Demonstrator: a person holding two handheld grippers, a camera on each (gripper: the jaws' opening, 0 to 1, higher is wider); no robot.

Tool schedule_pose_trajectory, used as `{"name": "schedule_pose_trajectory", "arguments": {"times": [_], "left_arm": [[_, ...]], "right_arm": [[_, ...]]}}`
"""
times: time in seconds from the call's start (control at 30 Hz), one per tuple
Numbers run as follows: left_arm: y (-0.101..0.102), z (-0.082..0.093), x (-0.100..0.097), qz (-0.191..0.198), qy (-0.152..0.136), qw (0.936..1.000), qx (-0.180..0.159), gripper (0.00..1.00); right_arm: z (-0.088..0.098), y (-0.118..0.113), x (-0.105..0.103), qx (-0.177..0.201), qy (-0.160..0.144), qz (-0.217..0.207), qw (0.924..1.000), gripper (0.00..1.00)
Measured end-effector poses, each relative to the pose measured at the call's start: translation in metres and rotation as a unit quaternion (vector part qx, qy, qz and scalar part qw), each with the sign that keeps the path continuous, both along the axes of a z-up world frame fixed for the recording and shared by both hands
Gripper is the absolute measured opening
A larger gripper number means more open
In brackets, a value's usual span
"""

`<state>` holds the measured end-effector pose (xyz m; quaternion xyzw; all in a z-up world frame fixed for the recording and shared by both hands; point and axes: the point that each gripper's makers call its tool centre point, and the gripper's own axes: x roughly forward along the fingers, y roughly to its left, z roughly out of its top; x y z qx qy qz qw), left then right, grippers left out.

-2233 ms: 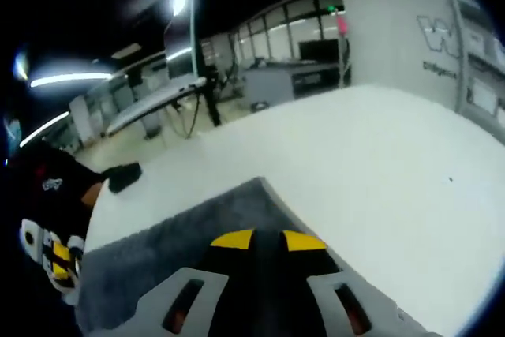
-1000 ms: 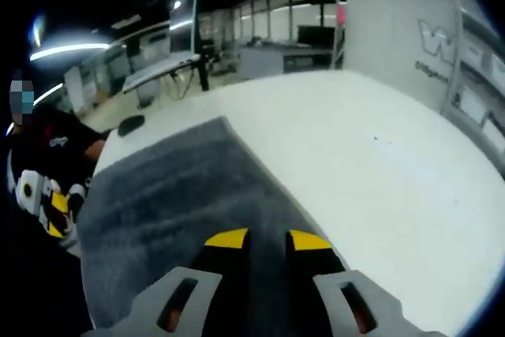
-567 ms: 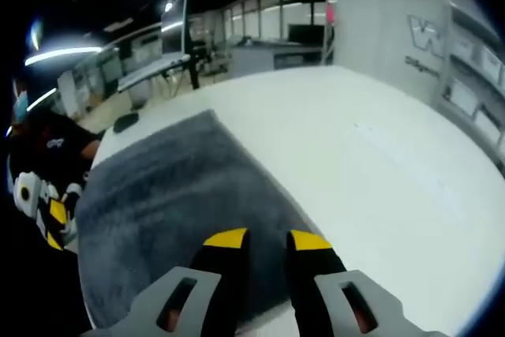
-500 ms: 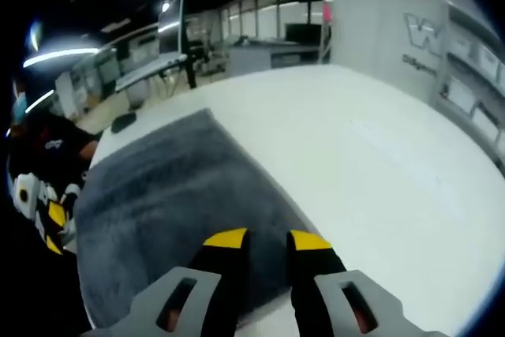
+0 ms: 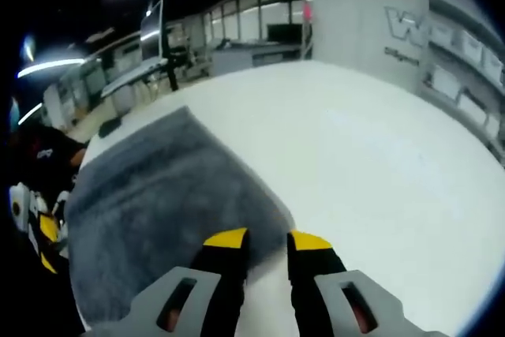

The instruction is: Open the folded towel by lifting each exposed corner and separating the folded layers until the towel lies flat within the target outline without major curled edges

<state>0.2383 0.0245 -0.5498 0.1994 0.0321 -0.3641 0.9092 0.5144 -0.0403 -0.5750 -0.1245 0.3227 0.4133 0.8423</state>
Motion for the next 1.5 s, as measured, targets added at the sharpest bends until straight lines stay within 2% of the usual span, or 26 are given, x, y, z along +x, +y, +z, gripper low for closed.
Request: {"name": "schedule_pose_trajectory", "arguments": {"times": [0.37,0.6,0.93,1.17,1.37,1.43,1.5], "left_arm": [[-0.019,-0.012,0.002,-0.024,0.015,0.9995,0.014,0.29],[-0.029,-0.020,0.010,-0.033,0.023,0.9988,0.029,0.29],[-0.042,-0.030,0.023,-0.041,0.030,0.9978,0.042,0.27],[-0.045,-0.034,0.026,-0.049,0.046,0.9971,0.038,0.26],[-0.050,-0.042,0.021,-0.073,0.094,0.9927,0.021,0.16],[-0.050,-0.042,0.021,-0.073,0.095,0.9925,0.025,0.15],[-0.051,-0.043,0.021,-0.082,0.110,0.9902,0.024,0.14]], "right_arm": [[-0.011,-0.011,0.006,0.015,0.013,-0.019,0.9996,0.17],[-0.015,-0.012,0.011,0.044,0.029,-0.031,0.9981,0.17],[-0.022,-0.008,0.012,0.050,0.025,-0.025,0.9981,0.17],[-0.023,-0.003,0.008,0.024,0.001,-0.001,0.9997,0.14],[-0.024,0.001,0.006,-0.014,-0.014,0.018,0.9996,0.11],[-0.024,0.002,0.005,-0.032,-0.019,0.026,0.9990,0.10],[-0.025,0.003,0.003,-0.047,-0.022,0.032,0.9982,0.09]]}}
